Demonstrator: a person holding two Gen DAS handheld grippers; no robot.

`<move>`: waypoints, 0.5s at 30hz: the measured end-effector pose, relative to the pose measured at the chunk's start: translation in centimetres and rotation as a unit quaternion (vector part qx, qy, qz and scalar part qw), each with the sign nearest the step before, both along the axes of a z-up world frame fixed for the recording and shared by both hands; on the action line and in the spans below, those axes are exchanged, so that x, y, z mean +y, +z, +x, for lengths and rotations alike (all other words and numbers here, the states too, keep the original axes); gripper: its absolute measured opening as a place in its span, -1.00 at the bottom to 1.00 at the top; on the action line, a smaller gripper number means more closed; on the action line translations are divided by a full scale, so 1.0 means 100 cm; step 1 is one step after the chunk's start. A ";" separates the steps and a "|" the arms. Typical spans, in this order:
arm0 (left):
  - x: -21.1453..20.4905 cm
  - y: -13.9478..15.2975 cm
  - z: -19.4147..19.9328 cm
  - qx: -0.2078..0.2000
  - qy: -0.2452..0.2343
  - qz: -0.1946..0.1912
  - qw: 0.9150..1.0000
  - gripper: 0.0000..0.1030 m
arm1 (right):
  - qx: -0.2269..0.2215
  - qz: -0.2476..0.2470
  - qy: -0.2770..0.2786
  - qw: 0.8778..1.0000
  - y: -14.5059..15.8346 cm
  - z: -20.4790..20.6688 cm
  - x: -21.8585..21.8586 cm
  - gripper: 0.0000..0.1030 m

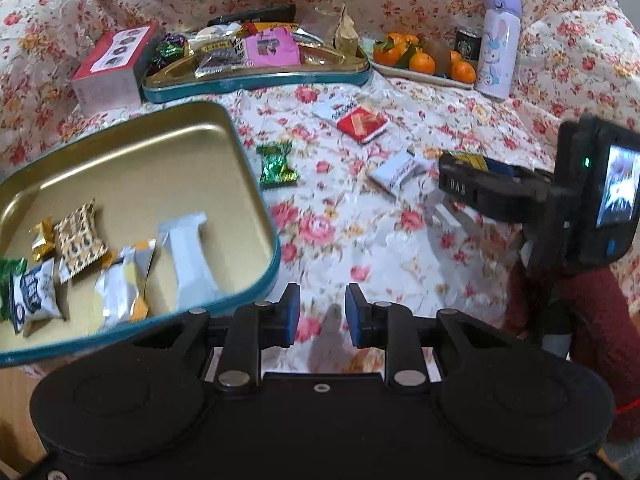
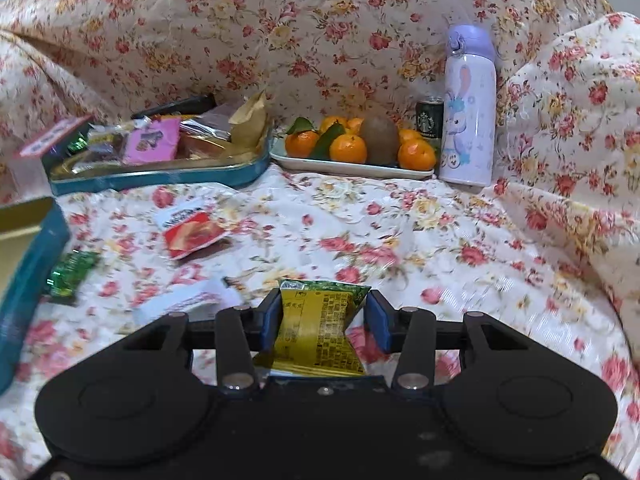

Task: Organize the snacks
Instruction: 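Grasp the yellow-green snack packet with the right gripper, then grasp the green-wrapped candy with left gripper while right holds yellow packet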

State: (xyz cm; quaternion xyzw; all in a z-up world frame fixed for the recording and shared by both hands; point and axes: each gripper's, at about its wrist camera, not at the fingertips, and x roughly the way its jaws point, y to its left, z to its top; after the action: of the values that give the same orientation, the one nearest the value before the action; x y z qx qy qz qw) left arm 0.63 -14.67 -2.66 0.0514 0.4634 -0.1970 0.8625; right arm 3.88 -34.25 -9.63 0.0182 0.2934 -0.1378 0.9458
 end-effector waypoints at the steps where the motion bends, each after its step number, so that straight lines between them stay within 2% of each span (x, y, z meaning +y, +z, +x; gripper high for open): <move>1: -0.002 0.001 0.003 0.000 0.002 -0.001 1.000 -0.33 | -0.002 0.004 0.002 1.000 0.000 0.002 -0.003 -0.08; 8: -0.015 0.008 0.034 -0.009 0.028 0.001 1.000 -0.33 | -0.013 0.044 0.006 0.999 0.000 0.003 -0.017 -0.03; 12: -0.020 0.011 0.059 0.004 0.050 -0.017 0.999 -0.33 | -0.021 0.065 0.005 0.998 -0.001 0.001 -0.021 -0.02; 15: -0.025 0.009 0.080 0.016 0.069 -0.022 0.997 -0.33 | -0.019 0.062 0.003 0.998 -0.001 0.000 -0.019 -0.02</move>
State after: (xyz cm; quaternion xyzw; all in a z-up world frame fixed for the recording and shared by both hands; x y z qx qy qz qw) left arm 8.63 -17.12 -1.72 -0.0028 0.4748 -0.1483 0.8675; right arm 3.91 -36.12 -9.72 0.0782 0.2836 -0.1160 0.9487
